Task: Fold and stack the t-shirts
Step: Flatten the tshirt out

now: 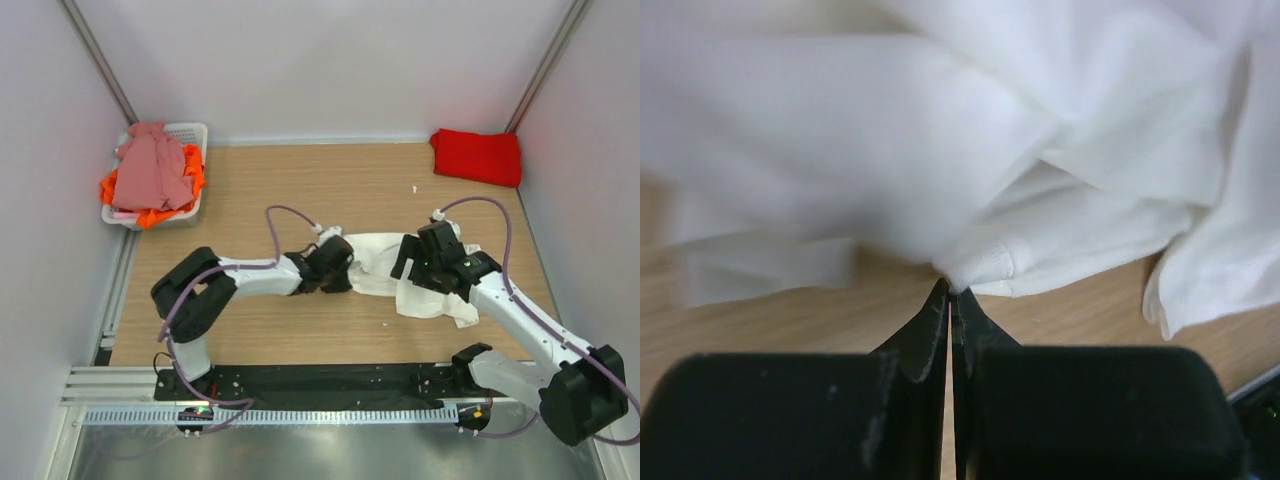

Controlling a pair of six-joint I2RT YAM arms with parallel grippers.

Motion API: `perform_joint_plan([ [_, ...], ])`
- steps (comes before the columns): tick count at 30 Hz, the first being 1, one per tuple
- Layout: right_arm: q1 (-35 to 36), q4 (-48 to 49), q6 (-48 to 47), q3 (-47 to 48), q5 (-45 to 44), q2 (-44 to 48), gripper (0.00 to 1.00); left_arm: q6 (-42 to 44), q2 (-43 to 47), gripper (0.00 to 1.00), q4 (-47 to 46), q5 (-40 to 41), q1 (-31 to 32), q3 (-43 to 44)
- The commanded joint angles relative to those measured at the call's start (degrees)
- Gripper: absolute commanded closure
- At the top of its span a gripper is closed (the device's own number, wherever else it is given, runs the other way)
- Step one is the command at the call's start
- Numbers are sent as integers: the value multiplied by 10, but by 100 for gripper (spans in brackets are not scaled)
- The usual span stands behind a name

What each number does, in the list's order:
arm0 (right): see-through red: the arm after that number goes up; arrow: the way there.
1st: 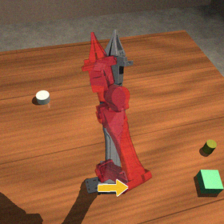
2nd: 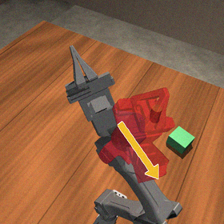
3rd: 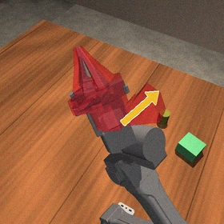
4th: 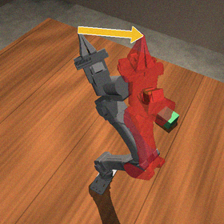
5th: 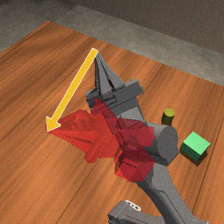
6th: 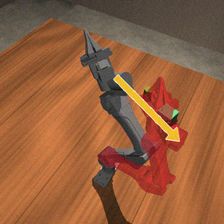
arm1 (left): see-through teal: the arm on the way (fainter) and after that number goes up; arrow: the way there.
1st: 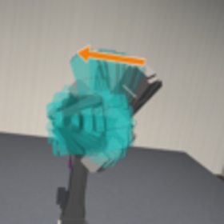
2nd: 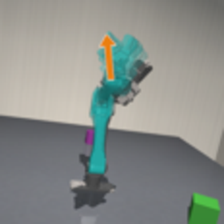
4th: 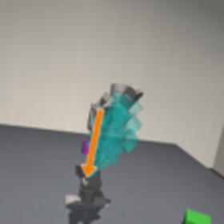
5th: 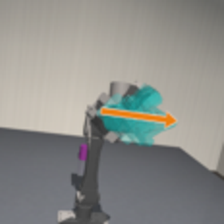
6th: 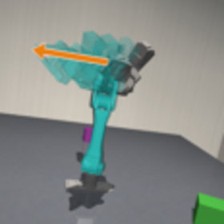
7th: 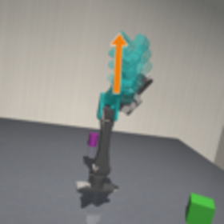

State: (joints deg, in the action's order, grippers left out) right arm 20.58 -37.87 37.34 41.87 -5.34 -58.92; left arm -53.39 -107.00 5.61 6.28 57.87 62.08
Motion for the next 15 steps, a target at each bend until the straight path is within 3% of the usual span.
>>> perform_joint_plan([
  [1, 103, 8, 53, 12, -54, -30, 8, -6, 101, 100, -5, 16, -98, -71],
  [4, 153, 4, 77, 12, -80, -52, 12, 7, 143, 100, 2, 31, -149, -110],
  [9, 229, 3, 110, 11, -99, -96, 30, 0, 154, 100, -40, 11, -187, -156],
  [15, 315, 1, 128, 77, -129, -183, 31, 3, 136, 100, -53, -6, -189, -158],
])
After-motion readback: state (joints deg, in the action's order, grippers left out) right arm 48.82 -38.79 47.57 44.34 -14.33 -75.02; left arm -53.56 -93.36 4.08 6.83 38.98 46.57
